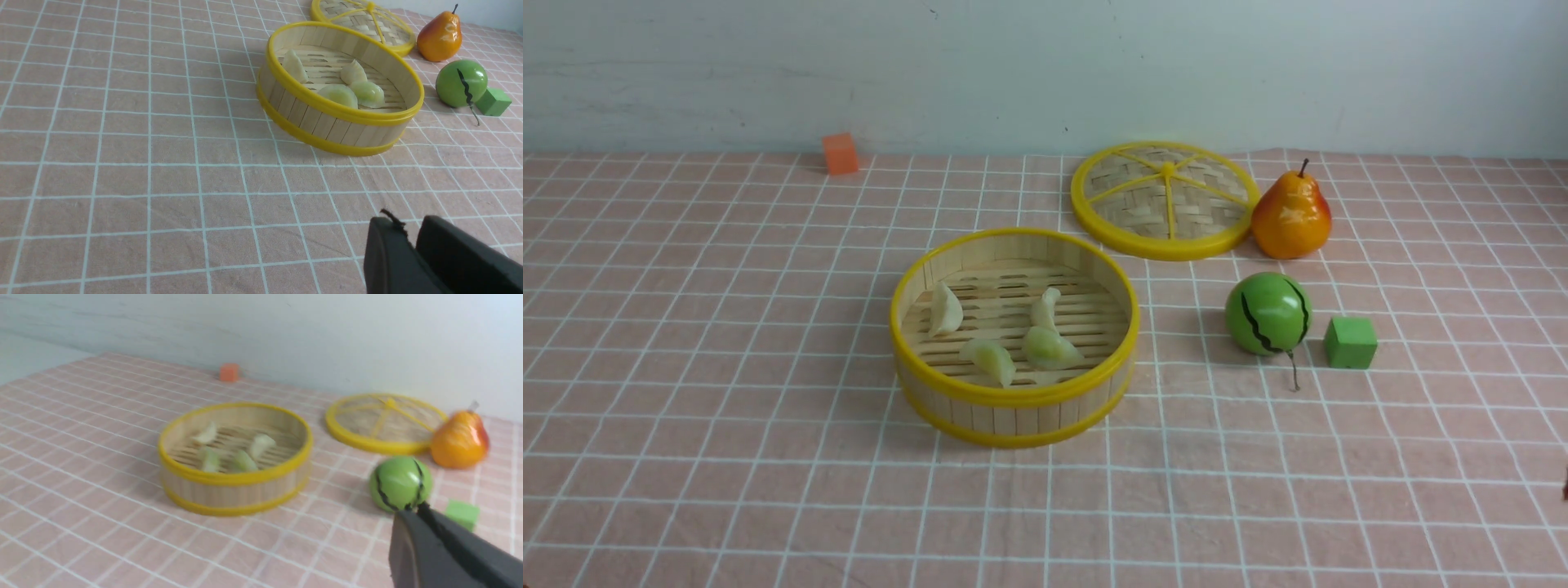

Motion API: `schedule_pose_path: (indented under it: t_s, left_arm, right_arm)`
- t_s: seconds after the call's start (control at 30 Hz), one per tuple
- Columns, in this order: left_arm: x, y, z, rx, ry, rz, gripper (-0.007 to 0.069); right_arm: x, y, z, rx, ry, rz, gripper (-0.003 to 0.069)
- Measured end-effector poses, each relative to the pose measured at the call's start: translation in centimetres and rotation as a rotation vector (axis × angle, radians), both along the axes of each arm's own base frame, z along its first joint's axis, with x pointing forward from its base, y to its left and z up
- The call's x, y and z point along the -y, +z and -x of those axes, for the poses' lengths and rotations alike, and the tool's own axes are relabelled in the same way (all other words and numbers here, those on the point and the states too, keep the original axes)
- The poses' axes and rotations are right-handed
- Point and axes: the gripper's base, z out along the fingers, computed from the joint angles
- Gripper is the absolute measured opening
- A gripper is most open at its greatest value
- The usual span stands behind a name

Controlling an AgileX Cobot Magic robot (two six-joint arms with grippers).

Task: Put the dumplings into the steamer on the table with the pink tablecloth.

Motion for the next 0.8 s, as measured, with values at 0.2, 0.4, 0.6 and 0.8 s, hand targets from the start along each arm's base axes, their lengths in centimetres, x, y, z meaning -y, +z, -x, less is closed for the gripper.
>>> schedule_pose_path:
  t_s: [0.2,0.4,0.6,0.8]
  left_arm:
    - [0.0,0.0,0.0,0.001,0.000,0.000,0.0107]
    - [0.0,0.0,0.0,0.004,0.000,0.001,0.0113]
    - [0.0,0.0,0.0,0.004,0.000,0.001,0.0122]
    - [0.0,0.0,0.0,0.004,0.000,0.001,0.0128]
  right_arm:
    - [2.3,-4.9,1.3,-0.012,-0.296,-0.062,-0.0022]
    - [3.2,-7.5,1.2,-0.076,-0.469,-0.041,-0.0022]
    - [3.3,-8.5,1.4,-0.159,-0.479,-0.018,-0.0022]
    - [3.2,-8.7,1.5,-0.204,-0.471,-0.013,-0.0022]
